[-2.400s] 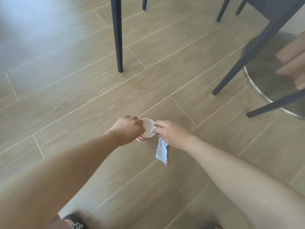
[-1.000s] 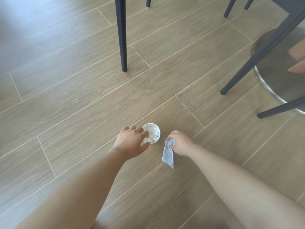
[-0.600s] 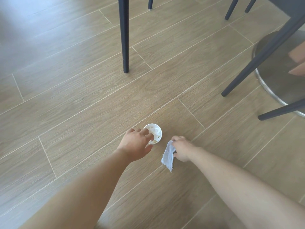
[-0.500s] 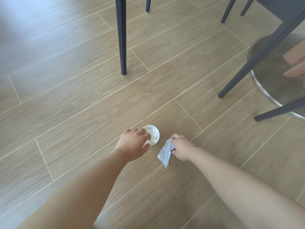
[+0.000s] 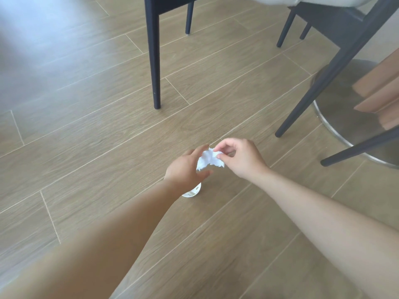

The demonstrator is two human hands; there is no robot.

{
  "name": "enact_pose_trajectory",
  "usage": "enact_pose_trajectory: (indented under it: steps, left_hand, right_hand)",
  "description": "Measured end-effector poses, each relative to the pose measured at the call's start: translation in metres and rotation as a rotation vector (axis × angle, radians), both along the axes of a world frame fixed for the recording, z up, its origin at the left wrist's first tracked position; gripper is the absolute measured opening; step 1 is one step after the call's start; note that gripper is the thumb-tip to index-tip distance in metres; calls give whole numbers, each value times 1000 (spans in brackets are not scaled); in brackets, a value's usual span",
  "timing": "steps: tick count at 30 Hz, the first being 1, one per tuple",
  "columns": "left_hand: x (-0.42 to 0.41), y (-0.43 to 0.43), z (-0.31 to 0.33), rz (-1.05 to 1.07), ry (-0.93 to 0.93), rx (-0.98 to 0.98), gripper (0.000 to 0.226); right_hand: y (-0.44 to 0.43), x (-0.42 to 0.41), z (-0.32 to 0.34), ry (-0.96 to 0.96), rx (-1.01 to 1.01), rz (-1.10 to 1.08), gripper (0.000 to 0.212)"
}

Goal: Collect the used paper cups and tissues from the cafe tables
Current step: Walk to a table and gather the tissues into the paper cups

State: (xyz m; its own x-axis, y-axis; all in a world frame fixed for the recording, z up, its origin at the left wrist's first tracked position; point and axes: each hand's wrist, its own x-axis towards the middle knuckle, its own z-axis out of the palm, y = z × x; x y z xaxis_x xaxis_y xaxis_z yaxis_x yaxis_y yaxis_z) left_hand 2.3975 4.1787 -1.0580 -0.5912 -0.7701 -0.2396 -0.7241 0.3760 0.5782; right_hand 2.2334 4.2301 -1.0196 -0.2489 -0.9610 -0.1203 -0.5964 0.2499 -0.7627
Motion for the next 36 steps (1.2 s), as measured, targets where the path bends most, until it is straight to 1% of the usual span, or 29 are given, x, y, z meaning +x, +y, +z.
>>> enact_pose_trajectory:
  steps: [2,4,6,8,12,15,18,21,25,28,30,34,36]
  left_hand:
    - [-1,0,1,40,-5,8,57]
    - [3,0,-1,85,-27,40,43]
    - [9,-1,-3,144,-40,83,27]
    - [14,-2,-4,199,-30,119,18]
    - [22,-5,-2,295,41,218,11]
    - [24,-5,-1,363,94,305,7]
    - [26,-6,1,377,154,344,22]
    - [31,-7,2,315,172,368,29]
    - [37,-4,-1,220,52,310,31]
    - [43,-1,-2,166,-40,231,33]
    - [49,1,-2,73,-142,163,36]
    - [57,3,-7,-190,-314,11,47]
    - [60,3,-10,-241,-380,-8,50]
  right_hand:
    - [0,8,3,-10,-14,40,19]
    - [1,13,3,10,-13,85,19]
    - [3,15,0,52,-25,138,16]
    - [4,14,-5,119,-37,212,13]
    - [9,9,-15,295,-30,383,18]
    - [12,16,-21,338,-18,455,20]
    - [13,27,-25,349,5,501,25]
    - [13,35,-28,358,64,548,31]
    - [14,38,-30,391,179,621,38]
    - [17,37,-30,407,205,640,41]
    - [18,38,-31,418,229,651,41]
    - [19,43,-36,476,258,711,40]
    - [18,48,-38,491,264,720,34]
